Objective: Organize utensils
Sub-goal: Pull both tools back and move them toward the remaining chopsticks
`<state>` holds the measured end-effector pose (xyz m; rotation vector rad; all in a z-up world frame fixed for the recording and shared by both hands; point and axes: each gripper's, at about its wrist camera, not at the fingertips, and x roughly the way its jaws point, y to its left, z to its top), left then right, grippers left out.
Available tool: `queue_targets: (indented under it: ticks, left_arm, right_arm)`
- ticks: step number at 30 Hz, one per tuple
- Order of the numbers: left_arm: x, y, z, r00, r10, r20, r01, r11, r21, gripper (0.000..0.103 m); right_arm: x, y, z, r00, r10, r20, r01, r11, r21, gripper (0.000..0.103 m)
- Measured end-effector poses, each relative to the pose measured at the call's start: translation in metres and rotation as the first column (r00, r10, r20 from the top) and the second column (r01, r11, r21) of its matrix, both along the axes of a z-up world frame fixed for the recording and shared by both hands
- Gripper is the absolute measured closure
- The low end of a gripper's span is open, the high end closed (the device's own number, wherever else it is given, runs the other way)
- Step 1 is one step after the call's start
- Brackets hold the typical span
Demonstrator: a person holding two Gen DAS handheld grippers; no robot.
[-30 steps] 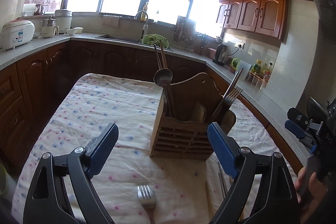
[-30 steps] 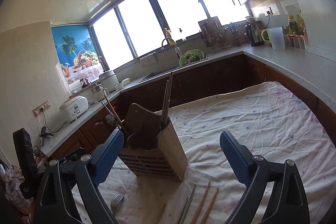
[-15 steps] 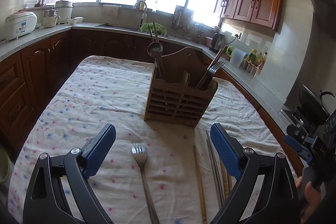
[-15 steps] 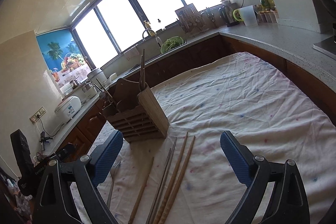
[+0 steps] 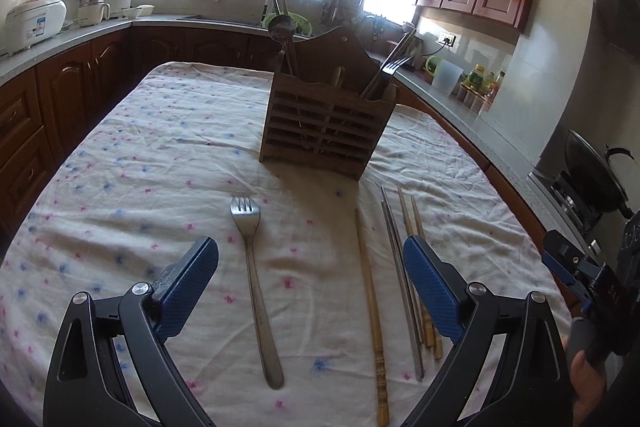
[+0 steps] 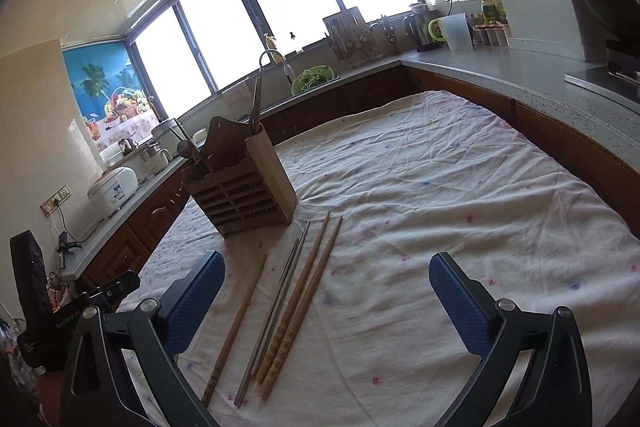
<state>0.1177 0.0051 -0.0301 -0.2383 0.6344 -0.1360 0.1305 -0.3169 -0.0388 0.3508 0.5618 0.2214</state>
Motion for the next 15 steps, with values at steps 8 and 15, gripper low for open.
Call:
queue_targets:
  ticks: [8,15]
  left_arm:
    - [-0.003,-0.006,-0.010,0.999,-0.006,-0.032,0.006,1.000,0.014,0.007]
    - [0.007,-0.014,-0.015,0.997,-0.028,-0.068,0.030,0.999,0.026,0.007]
  right_arm:
    - [0.000,0.000,-0.014,0.999,-0.003,-0.047,0.004,1.000,0.002,0.000]
    - [0.007,0.004,-0.015,0.997,-0.008,-0.076,0.006,1.000,-0.023,0.000]
